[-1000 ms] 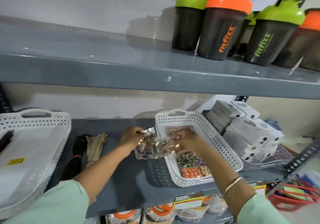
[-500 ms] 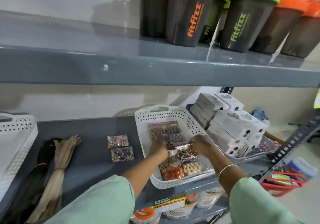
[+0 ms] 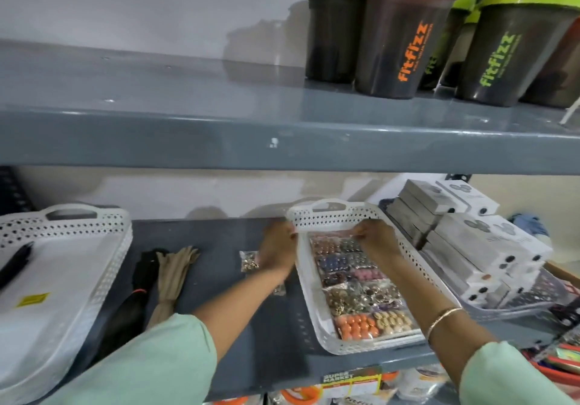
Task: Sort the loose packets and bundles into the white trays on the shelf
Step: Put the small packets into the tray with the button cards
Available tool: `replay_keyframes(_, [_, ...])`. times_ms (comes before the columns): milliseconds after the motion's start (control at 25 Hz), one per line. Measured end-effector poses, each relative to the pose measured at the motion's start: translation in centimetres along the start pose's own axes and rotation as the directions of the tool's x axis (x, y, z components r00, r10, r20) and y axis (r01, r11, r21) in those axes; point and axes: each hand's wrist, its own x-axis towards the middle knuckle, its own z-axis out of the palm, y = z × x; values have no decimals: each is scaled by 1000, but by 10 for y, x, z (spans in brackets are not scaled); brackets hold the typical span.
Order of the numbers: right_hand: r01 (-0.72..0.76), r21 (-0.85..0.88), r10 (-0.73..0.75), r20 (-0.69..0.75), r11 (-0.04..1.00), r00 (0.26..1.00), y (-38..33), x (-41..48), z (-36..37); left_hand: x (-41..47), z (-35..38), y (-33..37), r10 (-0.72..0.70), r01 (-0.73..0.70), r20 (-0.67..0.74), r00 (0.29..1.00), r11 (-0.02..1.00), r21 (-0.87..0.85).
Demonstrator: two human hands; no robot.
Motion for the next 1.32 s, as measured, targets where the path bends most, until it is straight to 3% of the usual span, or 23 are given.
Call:
replay_keyframes(80, [68,154,-68,-4,986,998,-39,-2,19,26,-26,-35,-151,151,8,988,988,46])
replay_keyframes(160, [65,194,-94,145,979,985,-69,-6,51,42,-38,-69,-265,258,30,964,955,145])
replay_keyframes(280, [33,51,-49,358,998,932,-86,-19,117,50,-33,-97,-303,265,121,945,928,261])
replay_keyframes(360, [-26,29,14,354,999,935,-83,-24,149,53,-24,-104,-312,275,150,938,935,224])
replay_keyframes(520, [64,-218,24,376,974,926,-80,-24,166,51,-19,-105,-305,252,192,933,933,257])
replay_keyframes(600, [70,-268,49,415,961,909,-83,-25,165,49,-29,-107,-273,208,221,937,938,277])
replay_keyframes(720, [63,-194,33,457,979,889,-89,-22,155,53,-49,-115,-284,251,196,939,952,176])
replay_keyframes(840, [-5,44,-18,513,999,858,-95,-21,131,53,-71,-114,-334,351,194,922,934,-60])
replay_keyframes(1000, [-165,377,-58,516,911,855,-90,-7,64,58,-84,-85,-304,371,239,922,872,-319])
replay_keyframes(1160, [-346,307,186,448,887,875,-23,33,2,62,-43,-34,-224,302,250,942,892,-337])
replay_keyframes(1320, [-368,30,340,320,929,884,53,61,-2,52,31,5,-182,229,249,951,957,-178])
